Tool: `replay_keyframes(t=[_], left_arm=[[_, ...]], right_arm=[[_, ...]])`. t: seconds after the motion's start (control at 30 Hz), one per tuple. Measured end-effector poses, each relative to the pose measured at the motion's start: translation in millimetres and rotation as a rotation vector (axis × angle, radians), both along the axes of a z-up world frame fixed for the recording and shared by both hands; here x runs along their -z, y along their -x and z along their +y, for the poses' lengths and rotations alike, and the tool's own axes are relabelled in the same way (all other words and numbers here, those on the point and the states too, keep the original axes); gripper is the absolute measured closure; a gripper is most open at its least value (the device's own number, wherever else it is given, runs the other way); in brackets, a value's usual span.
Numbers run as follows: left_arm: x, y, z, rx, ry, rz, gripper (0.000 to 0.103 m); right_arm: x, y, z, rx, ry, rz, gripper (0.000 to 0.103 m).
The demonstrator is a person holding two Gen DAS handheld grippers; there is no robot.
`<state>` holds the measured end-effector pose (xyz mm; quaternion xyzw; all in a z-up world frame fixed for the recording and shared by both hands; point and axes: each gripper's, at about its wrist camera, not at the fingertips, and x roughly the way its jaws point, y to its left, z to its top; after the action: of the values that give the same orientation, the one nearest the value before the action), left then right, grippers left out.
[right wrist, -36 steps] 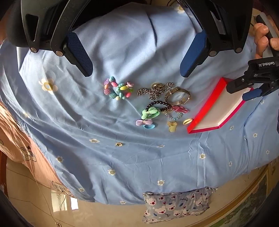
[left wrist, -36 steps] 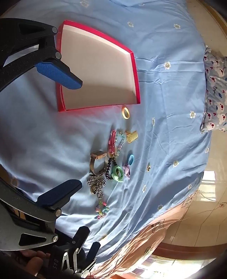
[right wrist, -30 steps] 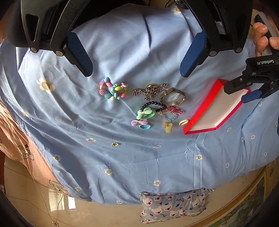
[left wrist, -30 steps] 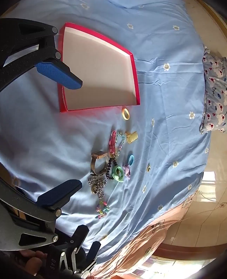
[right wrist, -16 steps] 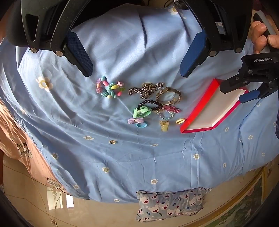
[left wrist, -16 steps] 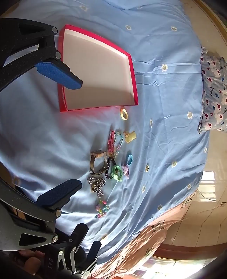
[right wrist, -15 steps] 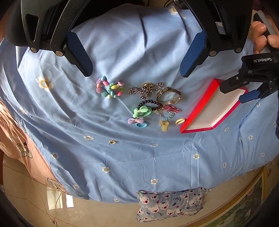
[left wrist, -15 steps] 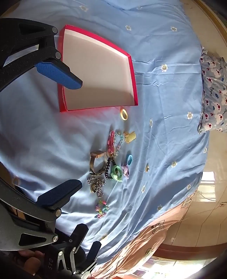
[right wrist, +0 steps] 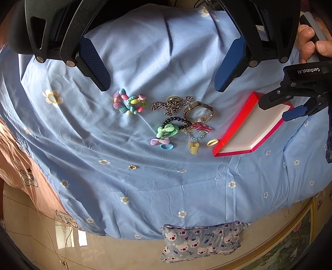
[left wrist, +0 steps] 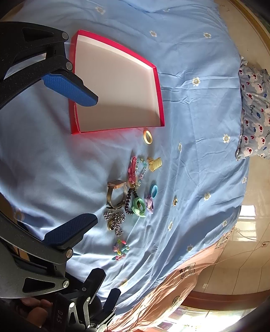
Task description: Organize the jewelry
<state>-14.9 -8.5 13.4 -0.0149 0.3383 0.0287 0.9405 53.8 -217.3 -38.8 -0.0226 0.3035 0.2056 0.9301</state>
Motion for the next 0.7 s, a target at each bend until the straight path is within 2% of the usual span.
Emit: replay_keyframes(t=[0.7], left_arm=[[3.1, -2.4, -0.4, -0.003, 0.001, 0.013, 0.000]], right_arm=[[-1.8, 1.6, 0.6, -0.006, -0.016, 0.007, 0.002]])
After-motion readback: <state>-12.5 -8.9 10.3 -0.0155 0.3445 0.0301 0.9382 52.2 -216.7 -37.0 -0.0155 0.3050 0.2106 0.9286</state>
